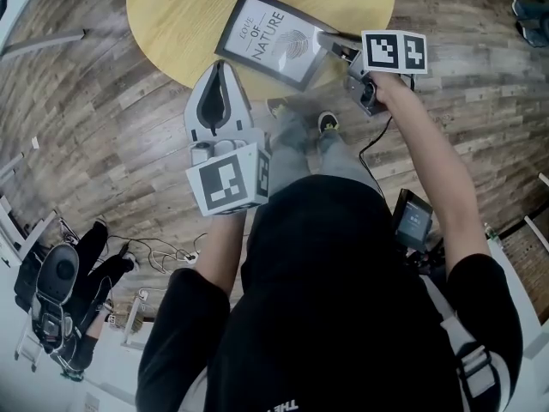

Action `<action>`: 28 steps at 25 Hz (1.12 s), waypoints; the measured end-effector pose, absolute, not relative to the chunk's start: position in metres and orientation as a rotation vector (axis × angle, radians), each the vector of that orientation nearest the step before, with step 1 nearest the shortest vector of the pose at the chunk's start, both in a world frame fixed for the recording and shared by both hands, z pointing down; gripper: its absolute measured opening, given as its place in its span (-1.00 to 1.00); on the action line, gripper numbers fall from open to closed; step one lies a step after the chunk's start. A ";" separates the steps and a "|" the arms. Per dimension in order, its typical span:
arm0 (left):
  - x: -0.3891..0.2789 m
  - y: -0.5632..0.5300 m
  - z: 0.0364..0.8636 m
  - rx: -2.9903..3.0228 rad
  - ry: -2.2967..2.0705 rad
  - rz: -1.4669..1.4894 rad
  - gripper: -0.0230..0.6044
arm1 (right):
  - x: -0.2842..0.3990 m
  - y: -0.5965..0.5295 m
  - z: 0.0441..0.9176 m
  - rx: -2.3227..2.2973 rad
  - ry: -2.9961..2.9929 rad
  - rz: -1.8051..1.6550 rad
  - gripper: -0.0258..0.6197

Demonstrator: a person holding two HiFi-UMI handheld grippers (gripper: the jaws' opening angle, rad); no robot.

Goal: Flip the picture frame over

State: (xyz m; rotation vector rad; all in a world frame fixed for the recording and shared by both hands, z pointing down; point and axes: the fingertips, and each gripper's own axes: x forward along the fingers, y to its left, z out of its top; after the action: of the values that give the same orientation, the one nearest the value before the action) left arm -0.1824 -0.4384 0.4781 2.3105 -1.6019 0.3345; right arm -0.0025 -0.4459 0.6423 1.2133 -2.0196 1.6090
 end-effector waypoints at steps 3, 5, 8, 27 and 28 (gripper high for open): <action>-0.183 -0.438 0.478 2.299 -1.605 0.341 -0.85 | 0.000 -0.447 0.645 1.218 -2.000 1.580 -0.48; -0.186 -0.436 0.480 2.274 -1.615 0.355 -0.85 | -0.001 -0.446 0.647 1.220 -1.997 1.548 -0.47; -0.189 -0.436 0.479 2.280 -1.615 0.357 -0.85 | -0.001 -0.447 0.647 1.220 -1.993 1.444 -0.41; -0.193 -0.445 0.479 2.271 -1.622 0.358 -0.85 | -0.003 -0.453 0.651 1.217 -1.884 0.933 -0.35; -0.192 -0.445 0.479 2.283 -1.616 0.354 -0.85 | -0.003 -0.453 0.651 1.207 -1.882 0.888 -0.35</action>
State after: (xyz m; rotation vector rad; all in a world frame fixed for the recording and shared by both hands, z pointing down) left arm -0.1916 -0.4446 0.4790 2.2829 -1.6164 0.3539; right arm -0.0033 -0.4528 0.6513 1.2070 -1.8824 0.8884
